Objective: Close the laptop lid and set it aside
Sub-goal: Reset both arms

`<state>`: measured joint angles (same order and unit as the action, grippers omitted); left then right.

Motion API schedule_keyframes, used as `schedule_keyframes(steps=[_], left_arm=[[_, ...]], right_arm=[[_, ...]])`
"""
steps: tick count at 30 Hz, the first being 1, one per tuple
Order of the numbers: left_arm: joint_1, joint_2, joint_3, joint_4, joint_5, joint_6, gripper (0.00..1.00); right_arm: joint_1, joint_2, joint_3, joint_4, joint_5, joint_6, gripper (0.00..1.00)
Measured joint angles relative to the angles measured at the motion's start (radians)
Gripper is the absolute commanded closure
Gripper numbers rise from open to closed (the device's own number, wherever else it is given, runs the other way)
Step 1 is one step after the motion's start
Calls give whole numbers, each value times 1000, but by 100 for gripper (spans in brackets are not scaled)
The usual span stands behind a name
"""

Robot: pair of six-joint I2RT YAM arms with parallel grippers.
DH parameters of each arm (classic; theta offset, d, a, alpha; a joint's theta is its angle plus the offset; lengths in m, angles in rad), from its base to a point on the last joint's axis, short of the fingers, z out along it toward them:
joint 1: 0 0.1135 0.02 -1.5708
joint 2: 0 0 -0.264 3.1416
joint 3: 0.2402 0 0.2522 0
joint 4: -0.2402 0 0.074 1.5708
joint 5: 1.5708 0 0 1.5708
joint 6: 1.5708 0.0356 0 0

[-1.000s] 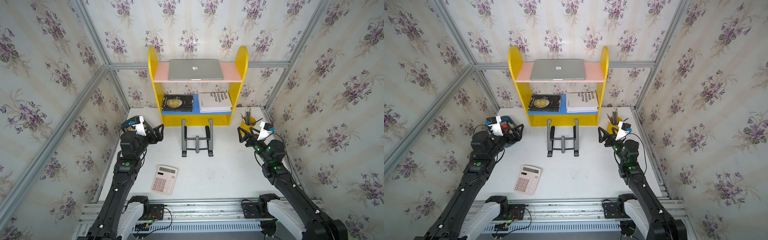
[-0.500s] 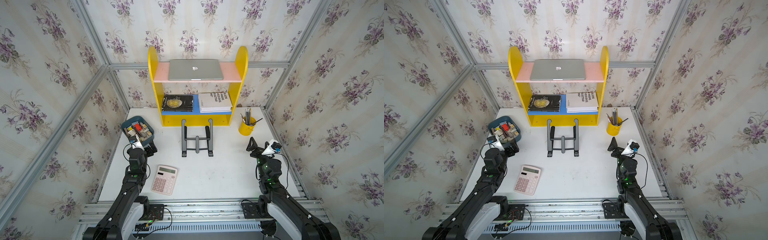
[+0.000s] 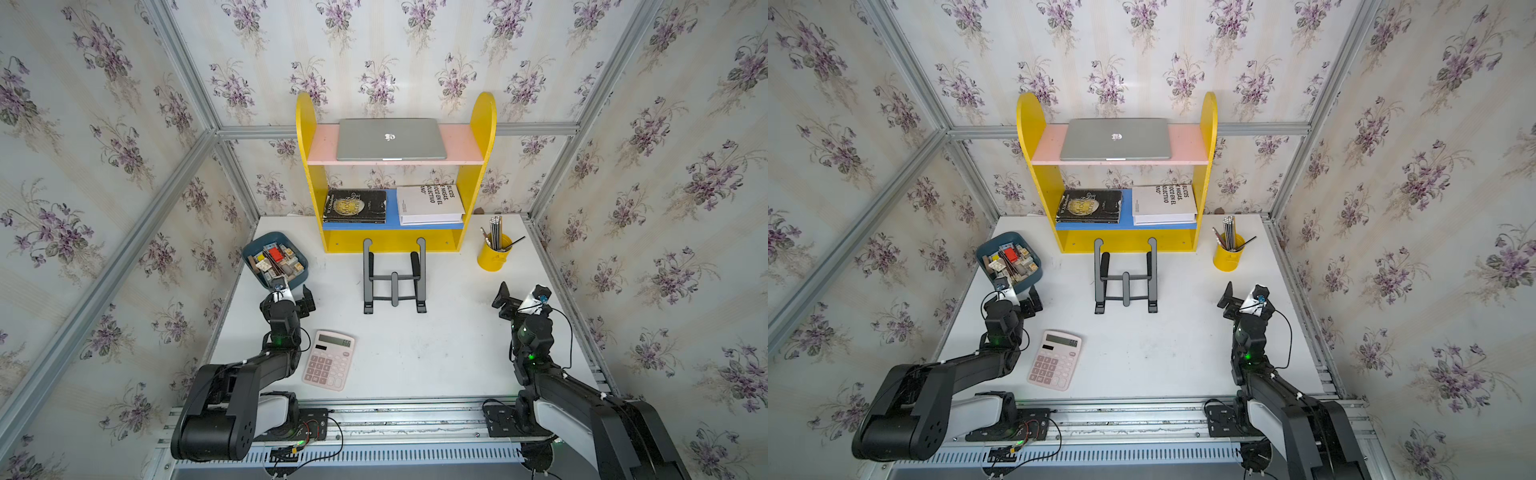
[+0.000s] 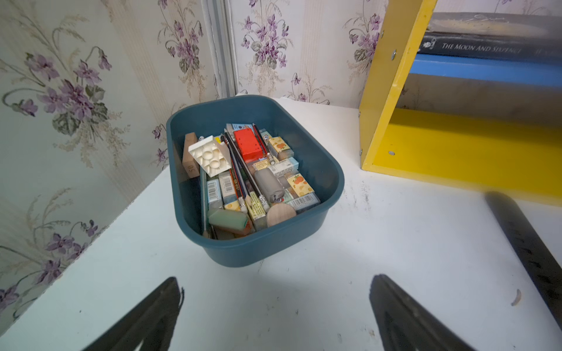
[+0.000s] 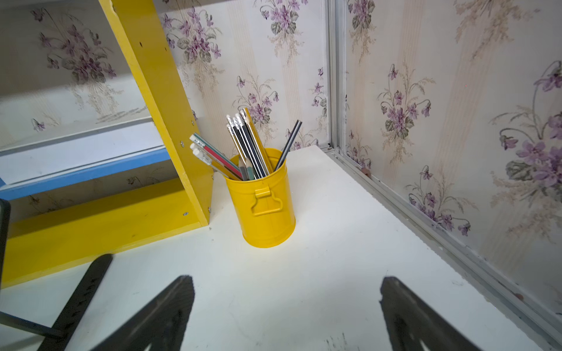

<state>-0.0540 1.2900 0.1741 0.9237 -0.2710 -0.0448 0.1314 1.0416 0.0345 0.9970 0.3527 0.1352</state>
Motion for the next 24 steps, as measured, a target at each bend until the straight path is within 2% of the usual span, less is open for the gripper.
schedule_keyframes(steps=[8,13,19,24], left_arm=[[4,273,17,255,66,63,0],[27,257,77,245,90,65,0],[34,256,174,106,134,65,0],[36,256,192,38,145,65,0]], right_arm=[[-2,140,26,98,24,-1,0],[-2,216,48,159,12,-19,0],[-2,294,66,247,-29,-85,0],[-2,494,51,428,-28,-114,0]])
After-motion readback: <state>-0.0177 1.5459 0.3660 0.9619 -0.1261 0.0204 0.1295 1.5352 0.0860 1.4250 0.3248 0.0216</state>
